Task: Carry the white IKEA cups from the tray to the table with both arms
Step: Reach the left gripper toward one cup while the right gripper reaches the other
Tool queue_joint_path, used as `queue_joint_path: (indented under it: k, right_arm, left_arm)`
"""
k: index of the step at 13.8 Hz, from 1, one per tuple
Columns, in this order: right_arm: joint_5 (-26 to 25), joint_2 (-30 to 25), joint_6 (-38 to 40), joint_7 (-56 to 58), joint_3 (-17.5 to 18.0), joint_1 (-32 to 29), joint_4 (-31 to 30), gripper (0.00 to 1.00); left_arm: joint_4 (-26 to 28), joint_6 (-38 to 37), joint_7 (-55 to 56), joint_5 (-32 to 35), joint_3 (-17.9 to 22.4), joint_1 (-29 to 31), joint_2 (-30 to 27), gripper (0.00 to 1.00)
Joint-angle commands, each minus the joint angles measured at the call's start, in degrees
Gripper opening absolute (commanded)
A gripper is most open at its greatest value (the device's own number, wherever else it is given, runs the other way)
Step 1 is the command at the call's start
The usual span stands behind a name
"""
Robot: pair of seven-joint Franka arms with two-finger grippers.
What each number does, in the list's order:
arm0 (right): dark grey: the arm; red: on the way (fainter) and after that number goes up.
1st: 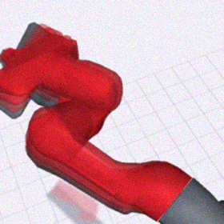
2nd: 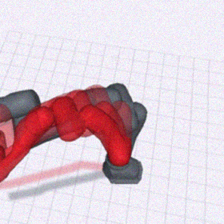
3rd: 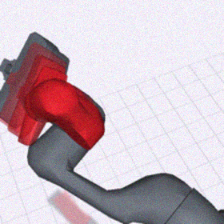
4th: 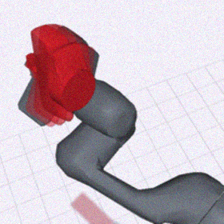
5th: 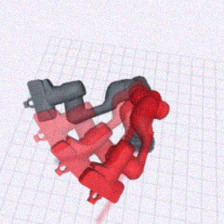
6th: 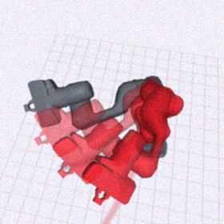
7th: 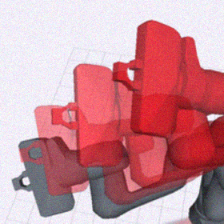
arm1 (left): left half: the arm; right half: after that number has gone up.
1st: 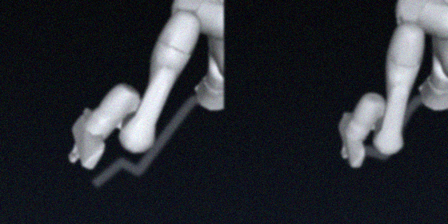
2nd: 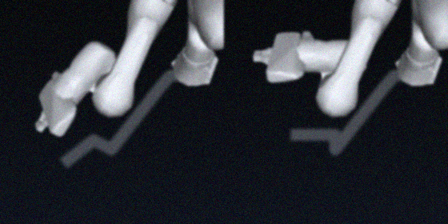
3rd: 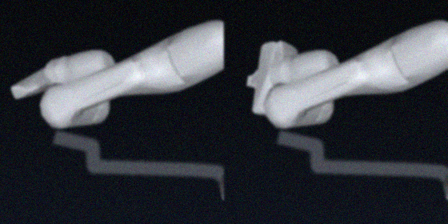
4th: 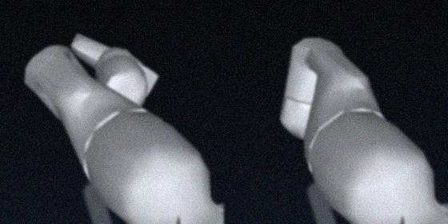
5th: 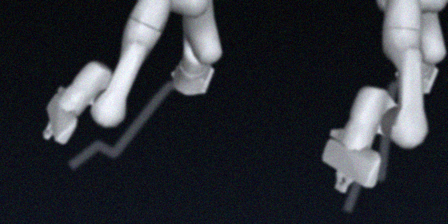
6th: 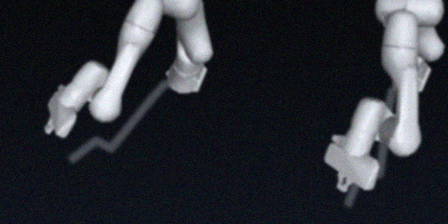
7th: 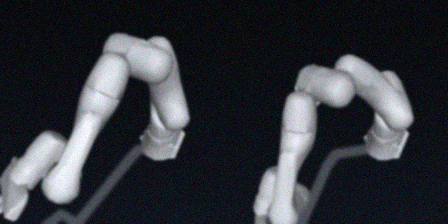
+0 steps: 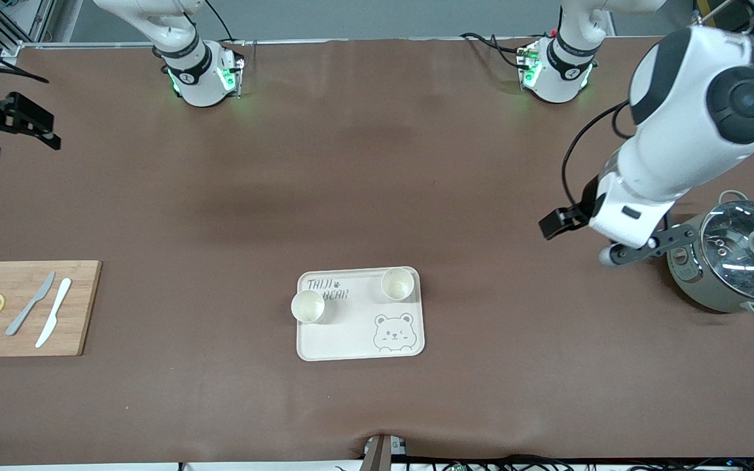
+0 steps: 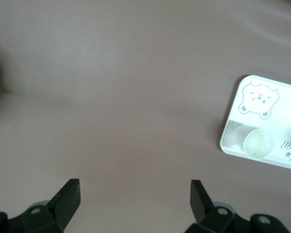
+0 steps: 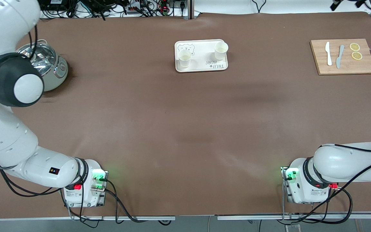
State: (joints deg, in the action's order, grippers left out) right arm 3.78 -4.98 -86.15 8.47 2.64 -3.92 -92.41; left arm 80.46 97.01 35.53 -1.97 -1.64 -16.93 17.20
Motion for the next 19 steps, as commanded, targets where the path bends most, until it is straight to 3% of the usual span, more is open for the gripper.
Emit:
queue_joint_path:
  k: [1, 5, 9, 11, 15, 19]
  right_arm:
    - [3.4, 6.9, -1.3, -10.4, 0.5, 3.6, 4.1, 1.00]
    - [3.5, 18.1, -3.1, -28.9, 0.5, 14.8, 14.5, 1.00]
    - [3.3, 23.4, -11.8, -42.1, 0.4, 21.7, 15.0, 1.00]
    - [3.0, 25.6, -15.0, -45.2, 0.4, 23.9, 15.0, 1.00]
    - [2.7, 31.6, -22.0, -45.4, 0.3, 25.8, 14.9, 1.00]
    - [-3.1, 37.1, -28.6, -45.5, 0.3, 27.6, 14.9, 1.00]
  left_arm:
    - [-1.0, 3.8, 3.5, -0.8, 0.1, -2.5, 3.0, 1.00]
    - [-0.9, 5.9, 3.0, 1.7, 0.2, -5.2, 5.0, 1.00]
    - [-0.5, 5.8, -4.3, 5.0, -0.3, -6.6, 5.6, 1.00]
    - [0.2, 5.8, -9.3, 5.0, -0.3, -7.4, 5.8, 1.00]
    - [0.0, 5.7, -9.0, 5.0, -0.2, -8.6, 6.8, 1.00]
    - [-0.4, 6.9, -7.4, 4.1, -0.3, -10.1, 11.1, 1.00]
